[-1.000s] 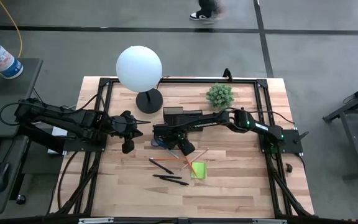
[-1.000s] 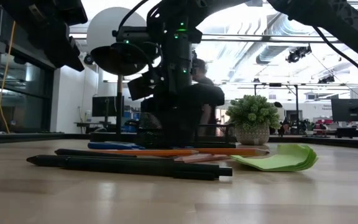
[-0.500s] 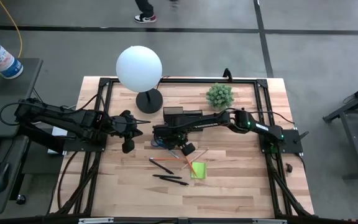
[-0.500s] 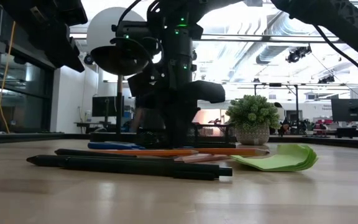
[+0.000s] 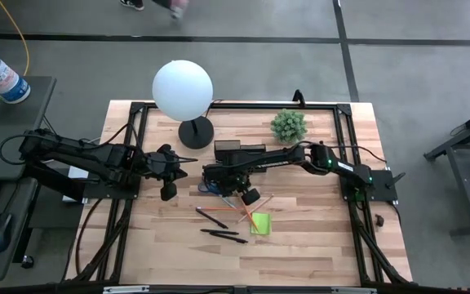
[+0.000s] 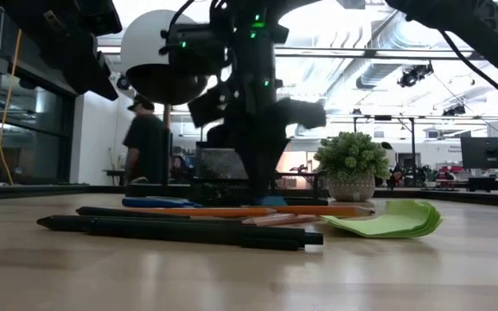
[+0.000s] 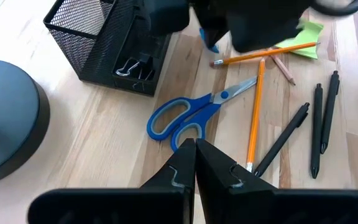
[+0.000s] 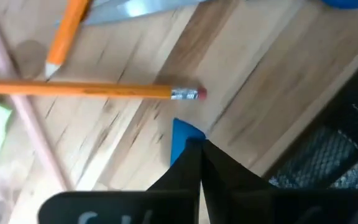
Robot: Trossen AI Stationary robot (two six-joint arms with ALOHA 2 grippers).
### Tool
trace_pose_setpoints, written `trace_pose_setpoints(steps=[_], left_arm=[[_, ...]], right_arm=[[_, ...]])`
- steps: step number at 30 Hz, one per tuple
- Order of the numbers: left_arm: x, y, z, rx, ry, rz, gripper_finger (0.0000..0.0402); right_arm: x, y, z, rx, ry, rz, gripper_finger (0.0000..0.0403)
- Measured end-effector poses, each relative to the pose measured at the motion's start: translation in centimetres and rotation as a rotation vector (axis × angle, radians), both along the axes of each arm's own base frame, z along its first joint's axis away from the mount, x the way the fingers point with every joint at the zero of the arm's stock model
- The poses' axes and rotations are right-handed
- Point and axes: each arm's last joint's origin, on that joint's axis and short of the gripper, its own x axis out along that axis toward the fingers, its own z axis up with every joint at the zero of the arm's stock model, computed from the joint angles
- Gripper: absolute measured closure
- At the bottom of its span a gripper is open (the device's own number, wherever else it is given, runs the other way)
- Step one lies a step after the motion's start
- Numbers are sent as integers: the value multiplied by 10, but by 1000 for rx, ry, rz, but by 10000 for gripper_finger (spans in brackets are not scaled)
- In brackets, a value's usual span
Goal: Pick and place office supplies into organizer
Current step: Put the blue eraser into the desk organizer
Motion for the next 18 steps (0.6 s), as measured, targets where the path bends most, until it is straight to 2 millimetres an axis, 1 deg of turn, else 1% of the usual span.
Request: trace_pose_setpoints(steps=[8,11,15,18], left_arm=[[0,1,0,19,3,17,401],[0,1,0,19,3,18,401],[0,1,0,19,3,18,401],[0,1,0,19,3,18,401]], right_arm=[[-3,7,7,-1,4,0,402],[-5,7,7,3,26,-2,402],[-4,7,7,8,11,-4,403],[-3,3,7,1,9,-13,395]])
